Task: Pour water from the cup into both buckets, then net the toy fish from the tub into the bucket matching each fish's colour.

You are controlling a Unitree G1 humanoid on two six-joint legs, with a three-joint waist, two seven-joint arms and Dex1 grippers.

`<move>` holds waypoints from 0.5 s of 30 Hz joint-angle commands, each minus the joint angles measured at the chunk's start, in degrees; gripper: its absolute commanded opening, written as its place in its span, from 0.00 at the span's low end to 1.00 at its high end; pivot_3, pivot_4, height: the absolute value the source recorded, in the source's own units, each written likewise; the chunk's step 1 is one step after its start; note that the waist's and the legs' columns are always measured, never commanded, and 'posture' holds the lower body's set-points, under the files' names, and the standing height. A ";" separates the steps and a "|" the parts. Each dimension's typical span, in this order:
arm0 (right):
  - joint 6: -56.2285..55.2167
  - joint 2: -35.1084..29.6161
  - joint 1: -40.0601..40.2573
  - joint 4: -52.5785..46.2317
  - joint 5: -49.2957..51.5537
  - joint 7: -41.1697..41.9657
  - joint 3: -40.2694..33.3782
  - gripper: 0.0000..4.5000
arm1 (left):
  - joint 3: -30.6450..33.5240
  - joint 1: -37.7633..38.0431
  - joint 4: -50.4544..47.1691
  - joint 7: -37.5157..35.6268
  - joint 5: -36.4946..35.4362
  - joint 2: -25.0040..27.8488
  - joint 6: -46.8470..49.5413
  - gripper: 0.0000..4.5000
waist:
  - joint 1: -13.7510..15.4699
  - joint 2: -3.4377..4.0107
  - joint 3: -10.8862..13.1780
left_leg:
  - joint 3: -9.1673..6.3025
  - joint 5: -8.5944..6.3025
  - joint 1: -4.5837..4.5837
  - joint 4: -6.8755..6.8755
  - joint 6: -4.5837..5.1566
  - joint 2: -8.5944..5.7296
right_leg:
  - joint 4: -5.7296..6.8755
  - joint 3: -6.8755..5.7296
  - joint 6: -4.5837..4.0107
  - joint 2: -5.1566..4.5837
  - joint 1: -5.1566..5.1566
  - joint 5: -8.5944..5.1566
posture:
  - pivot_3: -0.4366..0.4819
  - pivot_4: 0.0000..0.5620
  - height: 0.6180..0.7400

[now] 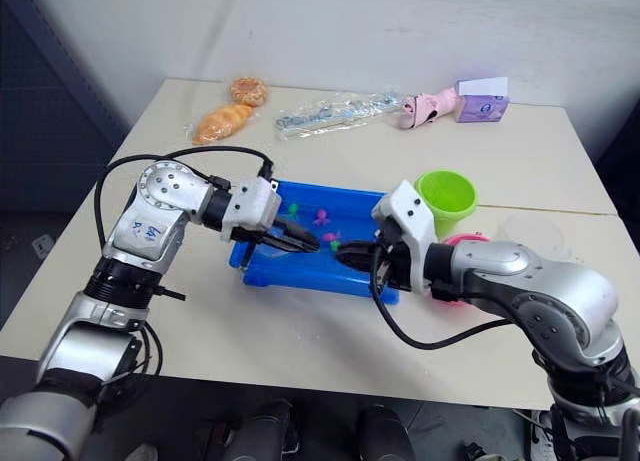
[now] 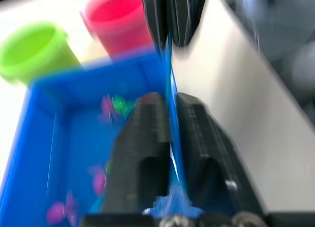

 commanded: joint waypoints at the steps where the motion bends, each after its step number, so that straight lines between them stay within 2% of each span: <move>1: -3.29 -3.62 0.98 -2.61 -2.36 3.16 -4.78 0.00 | 10.20 -0.45 0.37 2.73 -8.47 0.40 1.48 0.51 | 0.00 0.00 0.00 | -0.01 0.00 0.00 0.00 0.00 -0.01 | -0.01 -0.01 0.01 0.00 0.00 0.01 | 0.48 0.27 1.00; 3: -4.40 -5.97 2.12 -3.04 -3.45 4.60 -6.99 0.00 | 14.18 0.06 2.62 2.60 -10.86 0.78 -0.85 0.70 | 0.01 0.00 0.00 | -0.03 0.00 -0.02 0.00 0.00 -0.01 | -0.02 -0.07 0.02 0.00 0.00 0.01 | 0.48 0.27 1.00; 4: -4.85 -7.66 2.69 -3.23 -4.77 5.00 -7.90 0.00 | 15.48 0.36 3.61 3.37 -11.33 1.72 0.54 0.77 | 0.00 0.00 0.00 | -0.03 0.00 -0.02 0.00 0.00 -0.02 | -0.03 -0.07 0.02 0.00 0.01 0.01 | 0.48 0.27 1.00; 6: -5.99 -10.90 4.01 -3.28 -7.13 6.57 -9.35 0.00 | 16.46 1.21 5.32 3.30 -11.29 4.10 3.03 0.97 | -0.07 0.00 0.00 | -0.03 0.01 0.00 0.00 -0.01 -0.02 | -0.02 -0.11 0.02 0.00 0.02 0.01 | 0.48 0.27 1.00; 8: -7.31 -12.78 5.33 -3.15 -9.13 7.67 -10.34 0.00 | 16.27 1.98 6.13 2.68 -11.01 5.69 4.26 0.99 | -0.09 0.00 0.00 | -0.02 0.01 0.05 0.00 -0.01 -0.03 | 0.00 -0.08 0.02 0.02 0.04 0.01 | 0.48 0.27 1.00; 12: -14.57 -20.13 7.35 0.73 -21.73 11.88 -5.51 0.00 | 14.92 7.80 9.70 1.15 -8.53 7.94 2.58 0.99 | -0.05 0.01 0.00 | -0.01 0.00 0.06 0.00 0.00 -0.06 | -0.01 -0.05 0.03 0.00 0.06 0.01 | 0.48 0.27 1.00; 15: -18.53 -21.56 2.24 5.90 -32.32 13.00 3.70 0.00 | 13.20 11.52 9.07 0.52 -7.99 7.02 2.07 0.99 | -0.20 0.01 0.01 | 0.06 -0.01 0.11 0.00 0.01 -0.07 | -0.02 0.04 0.03 -0.02 0.05 0.02 | 0.48 0.27 1.00</move>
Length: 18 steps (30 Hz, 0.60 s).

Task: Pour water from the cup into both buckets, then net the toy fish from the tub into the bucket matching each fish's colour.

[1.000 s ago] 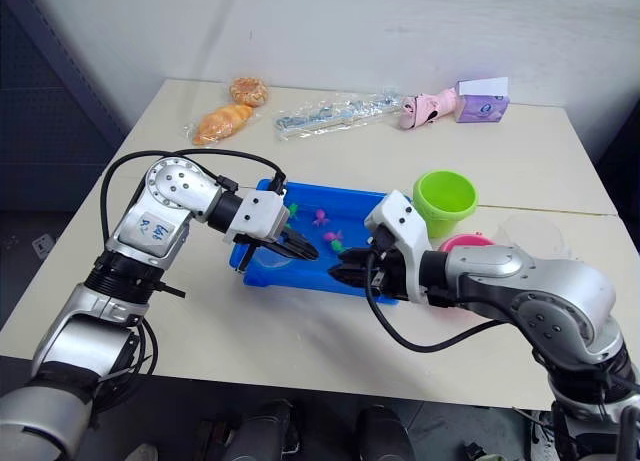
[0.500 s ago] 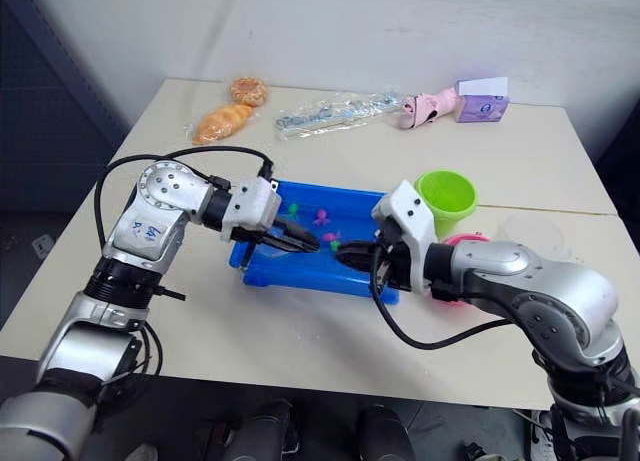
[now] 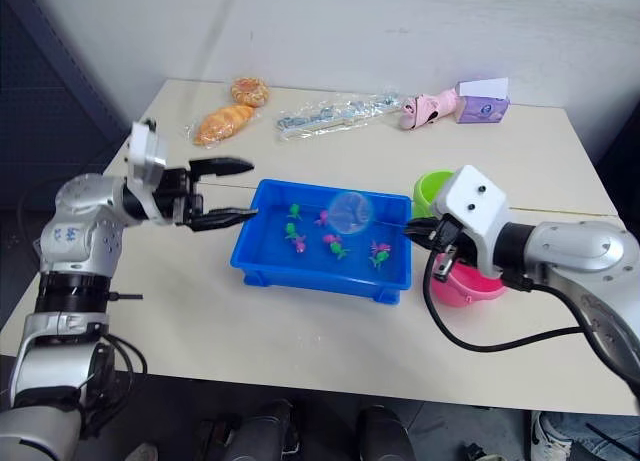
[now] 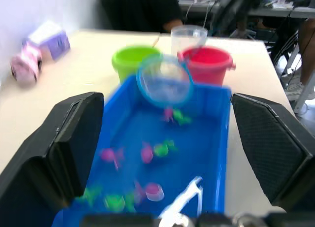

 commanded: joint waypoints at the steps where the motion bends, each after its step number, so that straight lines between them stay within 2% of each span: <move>1: -5.46 -1.25 -5.23 4.42 -11.87 1.98 7.97 0.00 | -2.20 2.20 -1.96 -1.16 0.70 -1.11 -1.16 0.99 | 0.02 0.00 0.01 | 0.01 0.00 -0.02 0.03 0.00 0.01 | -0.02 0.01 0.00 0.00 -0.04 0.00 | 0.48 0.27 1.00; 5: -9.30 -0.98 -9.56 8.35 -21.51 4.06 13.88 0.00 | -4.17 3.91 -4.23 -0.50 0.48 -3.05 -0.40 0.99 | 0.20 0.03 0.03 | -0.01 0.02 -0.05 0.00 -0.04 0.01 | -0.05 0.03 0.00 -0.03 -0.12 0.00 | 0.48 0.27 1.00; 10: -11.85 -0.12 -15.57 11.74 -32.35 6.84 20.13 0.00 | -5.36 2.33 -1.88 -0.39 1.07 -5.26 -1.15 0.99 | 0.14 0.06 0.05 | 0.03 0.03 -0.07 0.04 -0.05 0.00 | -0.02 0.03 0.00 -0.02 -0.14 0.00 | 0.48 0.27 1.00; 18: -11.75 1.16 -17.46 11.72 -39.72 13.09 23.23 0.00 | -6.42 -0.39 1.24 -1.40 1.89 -6.91 -2.83 0.99 | 0.16 0.07 0.05 | 0.03 0.03 -0.07 0.05 -0.06 0.00 | 0.06 0.00 0.00 -0.01 -0.13 0.00 | 0.48 0.27 1.00</move>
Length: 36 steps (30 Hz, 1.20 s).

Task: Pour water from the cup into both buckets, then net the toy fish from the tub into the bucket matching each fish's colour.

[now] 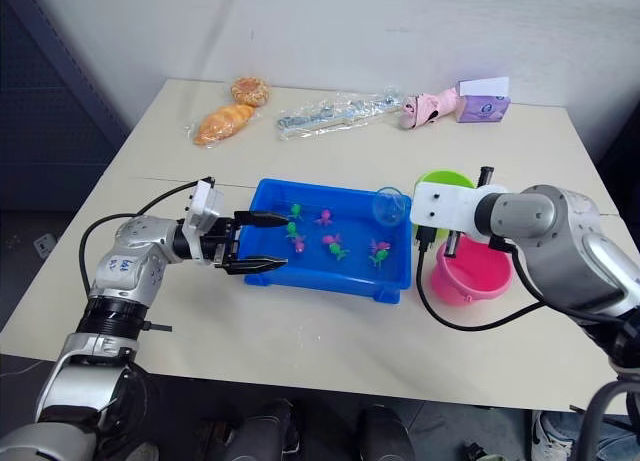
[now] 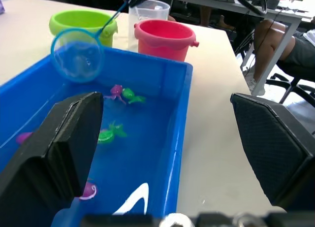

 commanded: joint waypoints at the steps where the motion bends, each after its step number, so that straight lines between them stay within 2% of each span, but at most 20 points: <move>1: -0.25 0.57 -1.24 -1.33 -3.99 2.84 0.41 0.00 | -0.05 -1.19 0.21 -0.87 0.20 -0.22 -1.00 0.99 | -0.02 0.00 0.00 | 0.00 0.00 0.00 0.00 0.00 0.00 | 0.00 -0.01 0.00 0.00 0.00 0.00 | 0.48 0.27 1.00; 8: -4.43 2.11 -3.14 0.30 -11.66 7.22 2.76 0.00 | -0.09 -0.56 -0.95 -1.47 0.33 0.22 0.00 0.99 | -0.02 0.00 0.00 | 0.00 0.01 0.00 0.02 -0.01 -0.01 | 0.05 0.00 0.00 0.00 0.00 0.00 | 0.48 0.27 1.00; 16: -4.30 6.20 -5.27 2.21 -16.74 12.77 4.84 0.00 | -0.21 0.93 -3.79 -0.90 0.05 0.05 1.48 0.99 | -0.03 0.01 0.00 | -0.01 0.01 0.01 0.02 -0.02 -0.01 | 0.11 -0.01 0.00 0.01 0.00 0.00 | 0.48 0.27 1.00; 21: 0.78 9.12 -5.20 1.44 -15.86 14.77 2.78 0.00 | 0.07 1.40 -4.43 -0.55 0.02 0.06 1.92 0.99 | -0.03 0.00 0.00 | -0.01 0.01 0.01 0.05 -0.02 -0.01 | 0.17 -0.01 0.00 0.02 0.01 0.00 | 0.48 0.27 1.00; 27: 14.32 13.78 -4.73 0.35 -9.77 15.98 -3.34 0.00 | -0.11 2.03 -5.10 -0.18 0.16 0.07 1.99 0.99 | -0.10 0.01 0.00 | -0.02 0.01 0.02 0.08 -0.02 -0.01 | 0.30 0.00 0.00 0.01 0.00 0.00 | 0.48 0.27 1.00; 36: 22.98 16.54 -4.97 -1.41 -4.93 13.78 -4.65 0.00 | -0.17 1.96 -4.91 -0.12 0.42 0.41 2.01 0.99 | -0.12 0.01 0.00 | -0.02 0.02 0.03 0.06 -0.03 -0.03 | 0.34 0.01 0.00 0.00 -0.02 0.00 | 0.48 0.27 1.00</move>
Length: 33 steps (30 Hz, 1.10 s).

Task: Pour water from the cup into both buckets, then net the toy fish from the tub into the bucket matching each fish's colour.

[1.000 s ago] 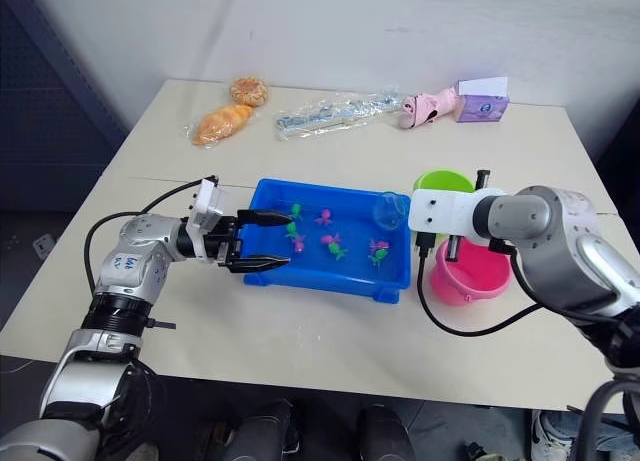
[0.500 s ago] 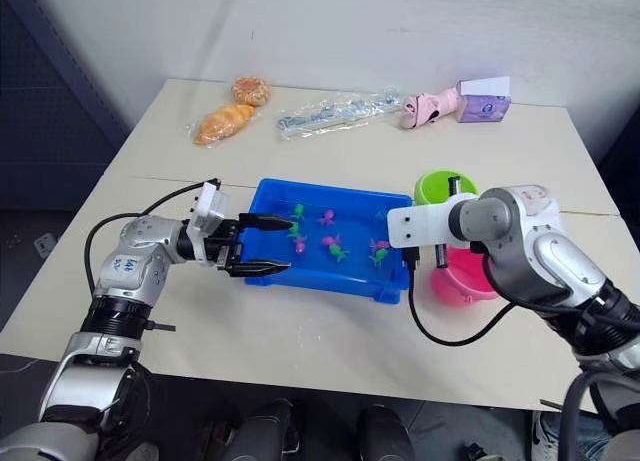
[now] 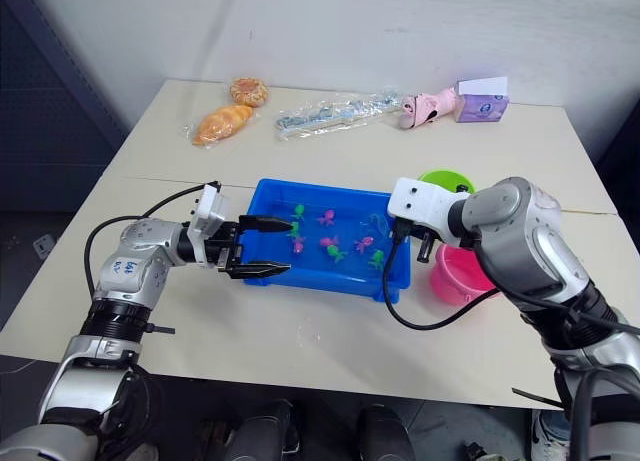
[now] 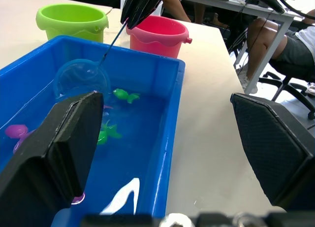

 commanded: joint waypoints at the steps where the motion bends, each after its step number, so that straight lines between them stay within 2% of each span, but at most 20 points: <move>1: 2.61 0.25 -0.63 -2.58 2.05 -1.18 -1.84 0.00 | 0.00 0.13 -2.16 0.04 -0.05 0.76 -0.06 0.99 | -0.02 0.00 0.00 | 0.01 0.00 0.00 0.00 0.00 0.00 | 0.00 0.01 0.00 0.00 -0.01 0.00 | 0.48 0.27 1.00; 13: 10.02 2.05 2.53 -3.29 11.00 -5.75 -6.06 0.00 | 0.35 0.52 -2.36 0.67 0.05 1.33 -0.19 0.99 | 0.04 0.00 0.00 | 0.00 0.00 0.00 -0.01 0.00 -0.01 | 0.02 0.00 0.00 -0.01 -0.01 0.00 | 0.48 0.27 1.00; 24: 19.83 0.00 7.23 -8.14 22.83 -7.99 -17.09 0.00 | 0.26 0.62 -2.38 0.96 -0.05 1.64 -0.24 0.99 | 0.07 0.00 0.00 | -0.01 -0.01 -0.01 -0.03 0.01 -0.02 | -0.01 0.00 0.00 -0.03 0.01 0.00 | 0.48 0.27 1.00; 28: 20.33 0.29 8.35 -9.48 25.05 -10.68 -17.46 0.00 | 0.06 0.16 -1.78 0.79 0.10 1.54 -0.52 0.99 | -0.02 0.00 0.00 | -0.01 -0.01 0.01 -0.03 0.01 -0.02 | 0.00 0.01 0.00 -0.03 0.01 0.00 | 0.48 0.27 1.00; 33: 16.52 -1.87 7.68 -9.34 24.37 -13.51 -13.88 0.00 | -0.07 -0.38 -1.31 0.66 0.25 1.53 -0.73 0.99 | 0.02 0.01 0.00 | -0.01 -0.01 0.01 -0.04 0.01 -0.02 | -0.01 0.02 0.00 -0.04 0.00 0.00 | 0.48 0.27 1.00</move>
